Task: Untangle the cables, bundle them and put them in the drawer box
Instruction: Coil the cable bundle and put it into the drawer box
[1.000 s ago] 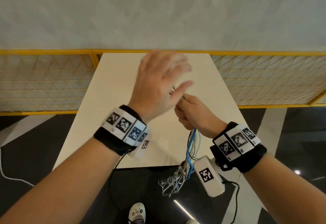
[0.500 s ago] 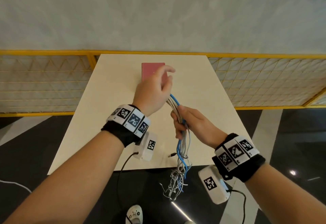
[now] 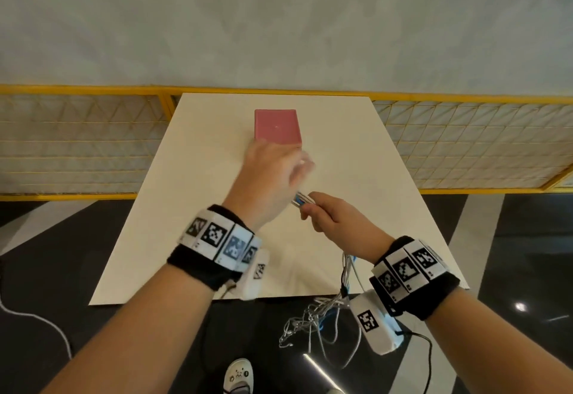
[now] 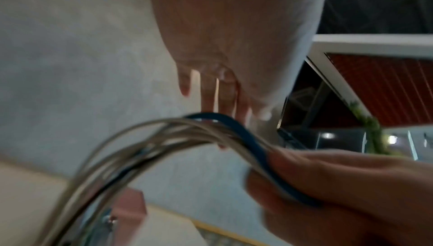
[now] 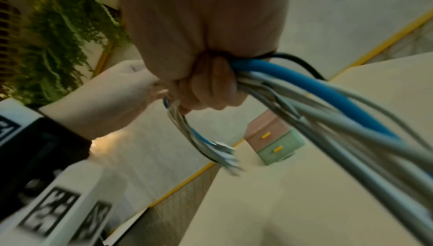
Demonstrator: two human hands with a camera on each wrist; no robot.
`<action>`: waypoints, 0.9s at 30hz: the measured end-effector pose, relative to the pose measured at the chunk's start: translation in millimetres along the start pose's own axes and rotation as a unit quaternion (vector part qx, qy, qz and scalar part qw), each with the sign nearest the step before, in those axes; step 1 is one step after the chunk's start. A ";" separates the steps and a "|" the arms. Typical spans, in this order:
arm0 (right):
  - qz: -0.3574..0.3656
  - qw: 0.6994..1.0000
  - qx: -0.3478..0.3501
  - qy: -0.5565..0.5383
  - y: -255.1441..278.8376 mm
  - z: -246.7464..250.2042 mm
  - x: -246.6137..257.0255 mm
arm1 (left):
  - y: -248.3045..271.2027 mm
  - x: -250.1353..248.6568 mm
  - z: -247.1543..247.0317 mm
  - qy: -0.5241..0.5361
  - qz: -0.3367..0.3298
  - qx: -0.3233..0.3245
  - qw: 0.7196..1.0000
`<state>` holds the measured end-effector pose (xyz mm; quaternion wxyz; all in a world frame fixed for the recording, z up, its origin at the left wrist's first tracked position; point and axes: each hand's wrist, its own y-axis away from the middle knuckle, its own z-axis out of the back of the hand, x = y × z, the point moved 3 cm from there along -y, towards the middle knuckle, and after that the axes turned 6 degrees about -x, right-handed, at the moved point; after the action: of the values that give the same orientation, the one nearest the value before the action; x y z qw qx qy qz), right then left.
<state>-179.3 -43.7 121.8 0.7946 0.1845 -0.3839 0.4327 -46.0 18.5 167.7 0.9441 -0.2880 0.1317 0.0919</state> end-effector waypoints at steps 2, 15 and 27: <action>0.019 1.000 0.005 0.005 -5.6 2.0 11.4 | 9.9 -13.7 -11.1 0.071 0.034 0.096 0.992; -0.039 0.978 0.095 -0.180 11.7 8.2 -6.3 | -19.6 36.8 40.5 0.313 0.265 -0.199 0.890; 0.088 0.992 -0.017 0.084 -8.2 26.7 30.3 | -4.9 -14.9 -2.2 0.122 0.044 0.105 0.986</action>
<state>-174.5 -48.5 162.4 0.7859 0.1000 -0.3380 0.5081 -59.3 11.8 172.9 0.9409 -0.1902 0.2677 0.0826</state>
